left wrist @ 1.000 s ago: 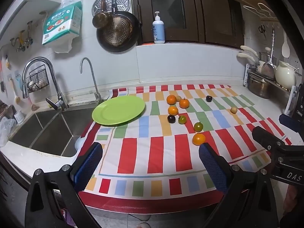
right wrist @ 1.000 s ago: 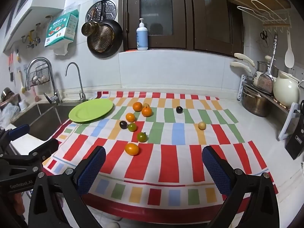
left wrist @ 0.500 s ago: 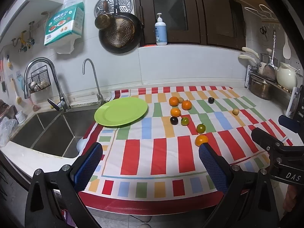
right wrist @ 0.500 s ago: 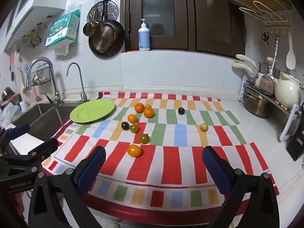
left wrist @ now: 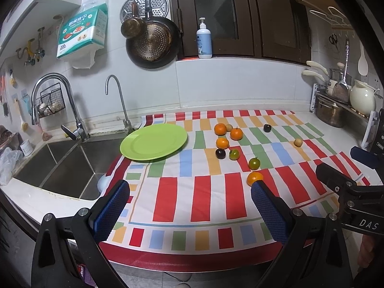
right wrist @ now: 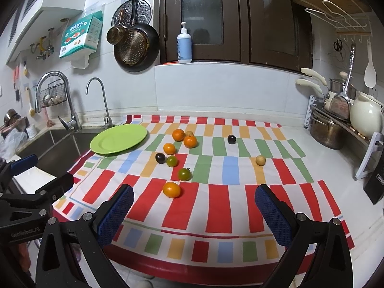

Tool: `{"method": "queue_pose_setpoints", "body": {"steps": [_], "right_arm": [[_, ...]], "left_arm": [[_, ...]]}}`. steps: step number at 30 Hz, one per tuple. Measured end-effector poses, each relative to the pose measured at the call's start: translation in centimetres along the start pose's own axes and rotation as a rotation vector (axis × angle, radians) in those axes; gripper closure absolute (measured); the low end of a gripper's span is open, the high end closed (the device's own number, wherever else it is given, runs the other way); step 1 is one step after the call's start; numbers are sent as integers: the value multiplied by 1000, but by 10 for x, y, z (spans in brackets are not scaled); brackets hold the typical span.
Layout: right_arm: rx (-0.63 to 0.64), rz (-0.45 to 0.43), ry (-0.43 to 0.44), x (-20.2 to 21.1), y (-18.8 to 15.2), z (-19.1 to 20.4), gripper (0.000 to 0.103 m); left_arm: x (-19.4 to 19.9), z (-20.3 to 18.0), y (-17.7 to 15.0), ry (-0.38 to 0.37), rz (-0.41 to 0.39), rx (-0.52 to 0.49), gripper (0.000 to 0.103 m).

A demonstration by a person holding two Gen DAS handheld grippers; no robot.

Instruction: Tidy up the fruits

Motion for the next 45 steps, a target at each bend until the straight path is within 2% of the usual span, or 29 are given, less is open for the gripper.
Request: {"method": "queue_pose_setpoints", "body": {"steps": [45], "right_arm": [[0,5,4,-1,-1,1,1]], "left_arm": [[1,-2,2,-7,-2,0,0]]}}
Point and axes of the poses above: each gripper's, at about its wrist camera, not at the fingertips, and x roughly against the way its jaws point, z to its left, y to its top, the point moved 8 cm from there along -x, roughly the way its jaws point, and after that the axes turned 11 degrees about y, right-handed, at the moved point
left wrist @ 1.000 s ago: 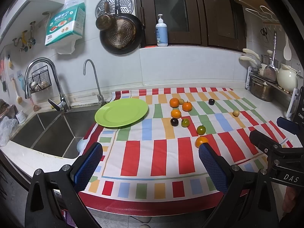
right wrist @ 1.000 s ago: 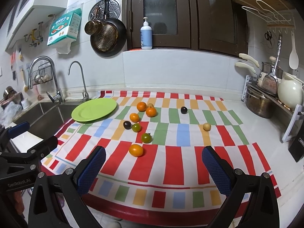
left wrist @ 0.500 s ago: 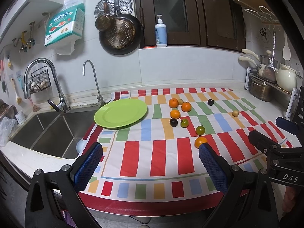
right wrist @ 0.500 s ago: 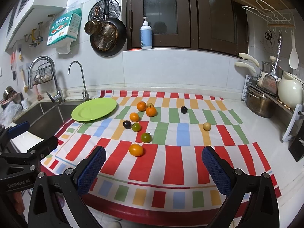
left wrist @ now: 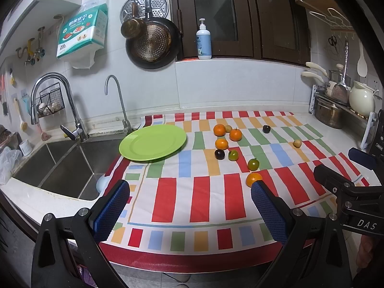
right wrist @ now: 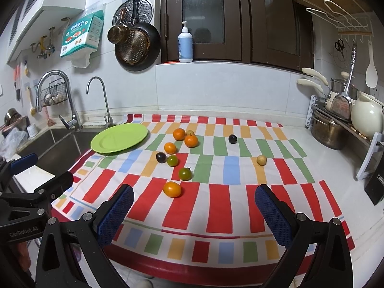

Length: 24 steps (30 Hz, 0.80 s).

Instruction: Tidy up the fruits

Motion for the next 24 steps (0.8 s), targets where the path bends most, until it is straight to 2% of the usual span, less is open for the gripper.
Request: {"method": "queue_pose_setpoints", "body": {"steps": [14,24], "right_arm": [[-2,21,-9,-13,1,3,1],[-27,37,-43,-36,11,4,1]], "left_arm": [[-19,1,2,-30,3,-13,0],[-49,-4,20,-95,-12,-74,3]]}}
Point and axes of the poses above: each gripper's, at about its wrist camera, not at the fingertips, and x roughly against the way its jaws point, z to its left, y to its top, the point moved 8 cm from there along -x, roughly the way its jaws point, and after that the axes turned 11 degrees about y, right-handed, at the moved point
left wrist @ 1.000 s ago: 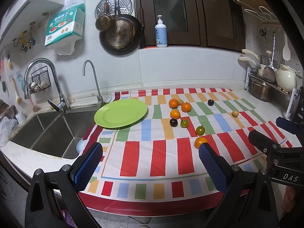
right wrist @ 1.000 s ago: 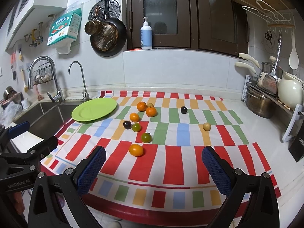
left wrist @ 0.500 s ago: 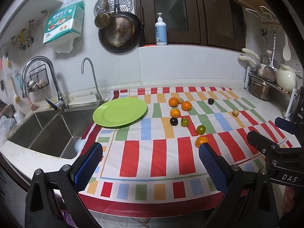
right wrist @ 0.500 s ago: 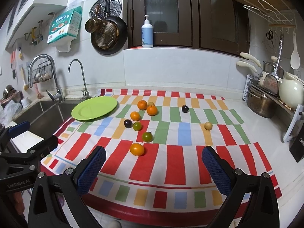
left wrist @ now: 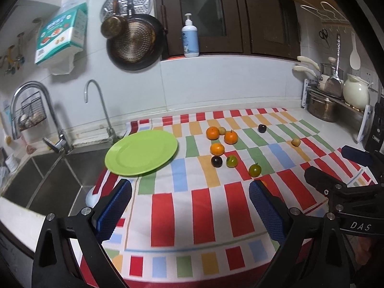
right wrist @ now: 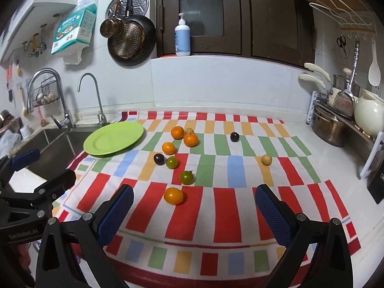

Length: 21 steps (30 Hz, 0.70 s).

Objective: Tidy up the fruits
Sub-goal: 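Move left tool toward the dark plum while right tool moves toward an orange tangerine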

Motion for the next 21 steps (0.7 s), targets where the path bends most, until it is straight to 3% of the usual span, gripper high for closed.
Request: {"method": "queue_pose_setpoints", "body": {"steps": [21], "right_arm": [[-168,83,-170,-65,2,6,2]], "left_arm": [[-97,-6,28,-247,19,-194,8]]}}
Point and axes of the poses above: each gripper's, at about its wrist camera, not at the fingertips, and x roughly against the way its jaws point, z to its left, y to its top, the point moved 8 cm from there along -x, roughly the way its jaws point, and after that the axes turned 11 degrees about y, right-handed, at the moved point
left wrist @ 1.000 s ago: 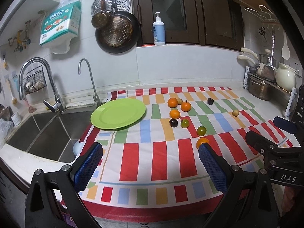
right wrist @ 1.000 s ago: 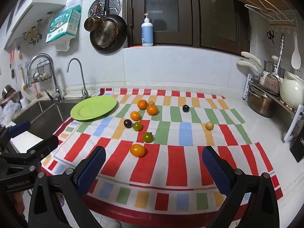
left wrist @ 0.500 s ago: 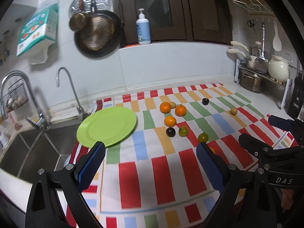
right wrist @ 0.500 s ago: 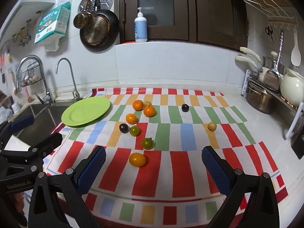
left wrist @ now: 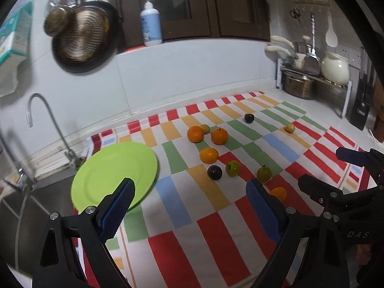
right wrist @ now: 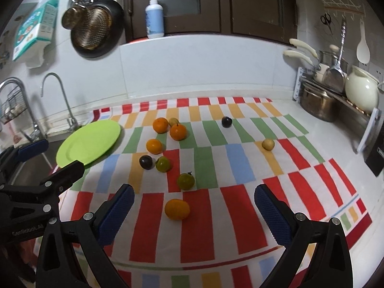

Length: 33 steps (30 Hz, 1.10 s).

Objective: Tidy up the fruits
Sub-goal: 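Move left tool toward the dark plum while right tool moves toward an orange tangerine, then close left tool on the dark plum while right tool closes on the tangerine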

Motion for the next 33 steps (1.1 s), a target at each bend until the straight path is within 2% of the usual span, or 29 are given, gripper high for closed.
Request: {"method": "queue_pose_setpoints", "body": {"steps": [7,19,25,33], "right_arm": [[-70,55,-68,-20,-11,2,4],[-173,175,-132,-55,-39,4,13],[-207,207,-149,-66,-46,0,20],[-231,239,-178,-75,-51,-5,38]], "left_arm": [[-32,-4,-2,-102,25,-72,13],[-81,-17,-8,-218,56,-194,18],[-99,-30,-12,-268,77,-231,23],[-120,-43,-15,-319,99,-274,35]]}}
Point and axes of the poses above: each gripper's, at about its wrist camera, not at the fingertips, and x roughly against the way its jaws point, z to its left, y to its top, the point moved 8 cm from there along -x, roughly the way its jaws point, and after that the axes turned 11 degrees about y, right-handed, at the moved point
